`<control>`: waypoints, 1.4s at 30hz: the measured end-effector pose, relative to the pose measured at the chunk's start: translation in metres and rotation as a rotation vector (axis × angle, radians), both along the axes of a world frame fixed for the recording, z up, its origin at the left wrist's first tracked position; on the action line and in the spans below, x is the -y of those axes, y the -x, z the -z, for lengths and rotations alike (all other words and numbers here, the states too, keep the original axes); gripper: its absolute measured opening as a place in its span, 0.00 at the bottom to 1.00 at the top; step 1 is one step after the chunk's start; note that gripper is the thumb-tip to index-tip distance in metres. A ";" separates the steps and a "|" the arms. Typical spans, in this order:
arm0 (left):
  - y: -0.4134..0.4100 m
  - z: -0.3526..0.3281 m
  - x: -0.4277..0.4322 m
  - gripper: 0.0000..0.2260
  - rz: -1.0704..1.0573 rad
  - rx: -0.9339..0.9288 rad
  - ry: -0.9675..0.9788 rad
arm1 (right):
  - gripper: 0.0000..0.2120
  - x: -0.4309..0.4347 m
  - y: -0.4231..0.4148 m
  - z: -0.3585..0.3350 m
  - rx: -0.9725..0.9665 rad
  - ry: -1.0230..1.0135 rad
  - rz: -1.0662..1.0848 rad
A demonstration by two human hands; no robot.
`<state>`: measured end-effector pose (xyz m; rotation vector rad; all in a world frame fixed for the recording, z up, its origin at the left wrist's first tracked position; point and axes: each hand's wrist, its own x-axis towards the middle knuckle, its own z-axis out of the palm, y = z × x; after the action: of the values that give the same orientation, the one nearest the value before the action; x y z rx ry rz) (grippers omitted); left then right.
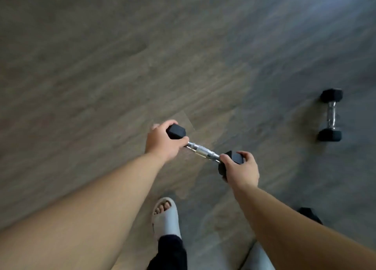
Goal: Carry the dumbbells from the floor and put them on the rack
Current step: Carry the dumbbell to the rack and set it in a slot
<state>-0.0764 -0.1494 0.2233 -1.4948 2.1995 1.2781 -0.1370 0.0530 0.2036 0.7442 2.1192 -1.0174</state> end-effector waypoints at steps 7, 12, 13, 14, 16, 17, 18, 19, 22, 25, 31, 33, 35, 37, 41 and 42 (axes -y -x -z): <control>0.025 -0.233 0.130 0.26 -0.034 -0.102 0.094 | 0.19 0.136 0.032 -0.241 -0.093 0.134 -0.008; 0.015 -0.396 0.216 0.27 -0.136 -0.200 0.172 | 0.19 0.225 0.039 -0.393 -0.200 0.260 -0.060; 0.012 -0.423 0.230 0.26 -0.152 -0.217 0.189 | 0.18 0.241 0.039 -0.417 -0.217 0.281 -0.065; 0.008 -0.448 0.243 0.26 -0.175 -0.228 0.203 | 0.18 0.256 0.039 -0.441 -0.225 0.307 -0.072; 0.000 -0.489 0.269 0.26 -0.218 -0.259 0.228 | 0.17 0.286 0.036 -0.479 -0.226 0.349 -0.081; -0.003 -0.506 0.284 0.26 -0.235 -0.272 0.246 | 0.17 0.300 0.035 -0.496 -0.225 0.372 -0.081; -0.004 -0.523 0.299 0.27 -0.244 -0.287 0.262 | 0.17 0.315 0.036 -0.509 -0.215 0.400 -0.078; -0.002 -0.539 0.314 0.26 -0.247 -0.290 0.280 | 0.17 0.331 0.038 -0.520 -0.203 0.426 -0.072; 0.009 -0.575 0.363 0.26 -0.243 -0.286 0.346 | 0.20 0.382 0.048 -0.540 -0.166 0.509 -0.069; 0.026 -0.606 0.412 0.29 -0.250 -0.281 0.403 | 0.23 0.438 0.063 -0.555 -0.143 0.582 -0.092; 0.050 -0.653 0.513 0.26 -0.293 -0.280 0.462 | 0.20 0.557 0.106 -0.586 -0.095 0.627 -0.204; 0.050 -0.661 0.551 0.26 -0.340 -0.294 0.480 | 0.21 0.602 0.119 -0.596 -0.103 0.634 -0.255; 0.049 -0.665 0.593 0.25 -0.371 -0.293 0.491 | 0.22 0.649 0.128 -0.606 -0.112 0.646 -0.293; 0.050 -0.666 0.644 0.26 -0.384 -0.304 0.502 | 0.24 0.701 0.132 -0.610 -0.112 0.658 -0.310; 0.061 -0.659 0.761 0.27 -0.312 -0.315 0.524 | 0.24 0.807 0.131 -0.599 -0.090 0.707 -0.277; 0.068 -0.658 0.790 0.27 -0.282 -0.320 0.520 | 0.24 0.833 0.131 -0.596 -0.081 0.719 -0.241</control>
<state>-0.1441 -0.9398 0.8814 -1.9587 2.7656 1.1354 -0.2680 -0.7804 0.7992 0.0941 1.6602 -1.5482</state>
